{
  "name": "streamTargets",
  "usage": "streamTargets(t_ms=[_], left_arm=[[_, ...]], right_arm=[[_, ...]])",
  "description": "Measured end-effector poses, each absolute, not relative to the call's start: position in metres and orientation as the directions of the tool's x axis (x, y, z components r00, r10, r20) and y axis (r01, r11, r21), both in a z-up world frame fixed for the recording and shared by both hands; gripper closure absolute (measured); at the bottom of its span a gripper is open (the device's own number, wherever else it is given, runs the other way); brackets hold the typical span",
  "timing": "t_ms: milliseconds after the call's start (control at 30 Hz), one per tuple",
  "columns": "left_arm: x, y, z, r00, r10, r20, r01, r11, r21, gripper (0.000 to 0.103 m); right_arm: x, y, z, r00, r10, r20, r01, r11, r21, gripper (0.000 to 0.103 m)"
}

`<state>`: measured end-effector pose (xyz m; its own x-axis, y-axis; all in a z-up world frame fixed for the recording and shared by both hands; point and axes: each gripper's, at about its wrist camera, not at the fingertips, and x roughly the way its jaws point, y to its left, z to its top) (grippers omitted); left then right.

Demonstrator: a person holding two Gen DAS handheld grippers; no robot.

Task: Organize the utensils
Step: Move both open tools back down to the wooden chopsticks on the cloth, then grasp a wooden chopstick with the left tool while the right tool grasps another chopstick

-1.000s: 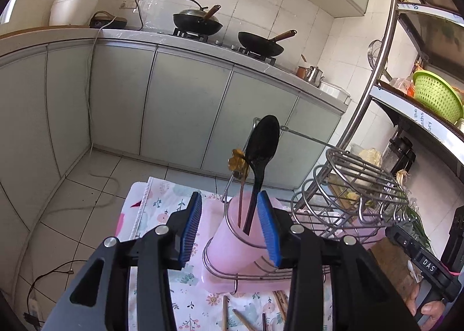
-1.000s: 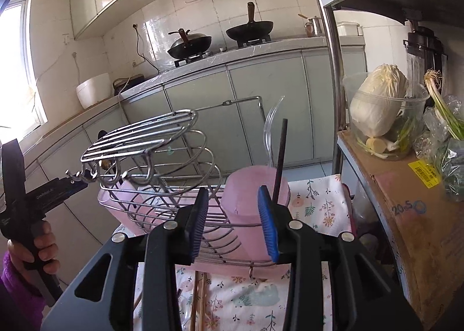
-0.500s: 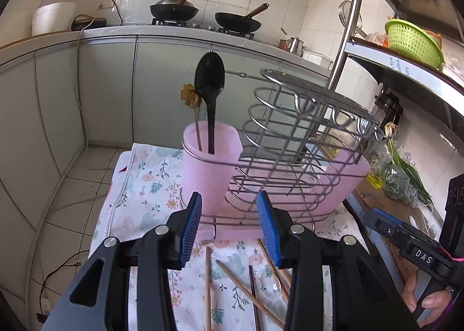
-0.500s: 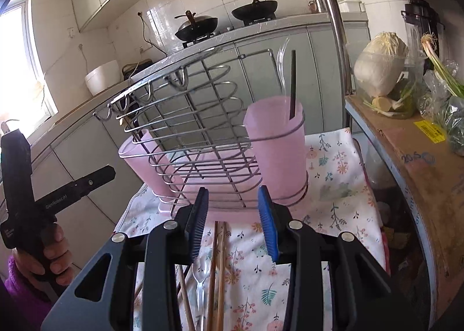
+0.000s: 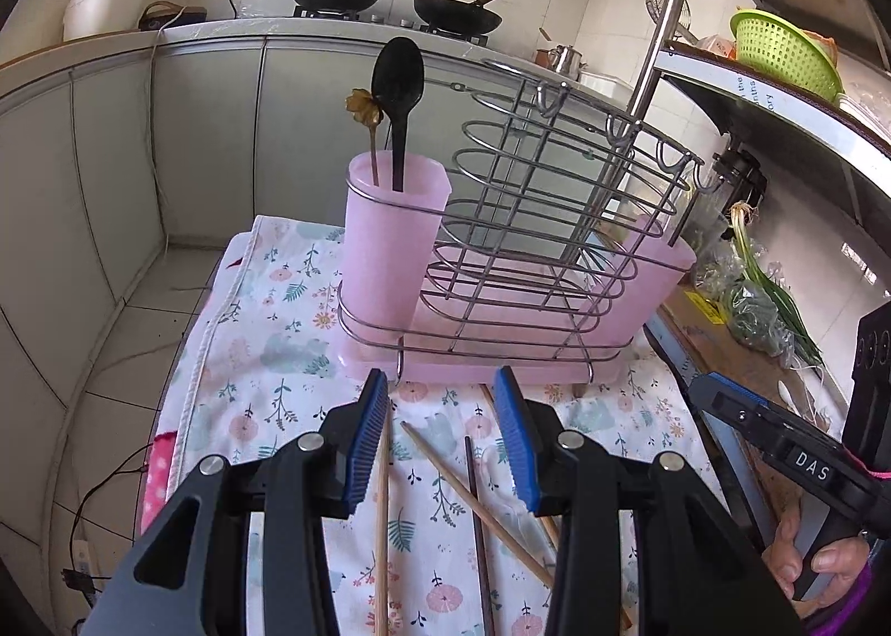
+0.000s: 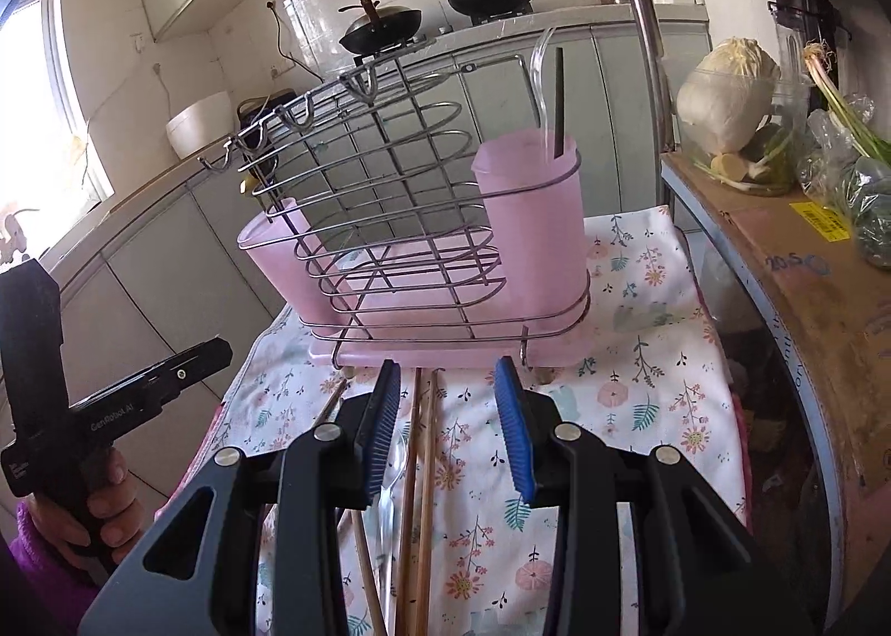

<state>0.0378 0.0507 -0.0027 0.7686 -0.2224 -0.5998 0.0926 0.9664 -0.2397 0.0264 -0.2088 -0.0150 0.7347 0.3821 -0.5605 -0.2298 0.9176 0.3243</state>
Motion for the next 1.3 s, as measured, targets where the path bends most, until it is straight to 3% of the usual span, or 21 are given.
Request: streamTargets(t_ms=[333,633,1000,1300], left_arm=[[0.030,0.065,-0.007,0.751,-0.208,-0.626,0.073,0.969,-0.234,0.064],[0.048,0.066,-0.040,0.646,-0.211,-0.733,0.045,0.970,-0.240,0.066],[0.073,0.049,-0.075,0.568,-0.135,-0.812,0.033,0.989,-0.141,0.066],[0.091,0.045,-0.092,0.517,-0.104,-0.849,0.027,0.994,-0.105,0.072]], right_arm=[[0.023,-0.219,-0.026,0.710,0.395,-0.583,-0.207,0.908,0.364,0.067],[0.025,-0.218,-0.041,0.671,0.414,-0.616,-0.203,0.901,0.385,0.067],[0.030,-0.212,-0.050,0.637,0.425,-0.643,-0.207,0.898,0.388,0.067],[0.035,-0.211,-0.062,0.608,0.432,-0.667,-0.199,0.895,0.398,0.067]])
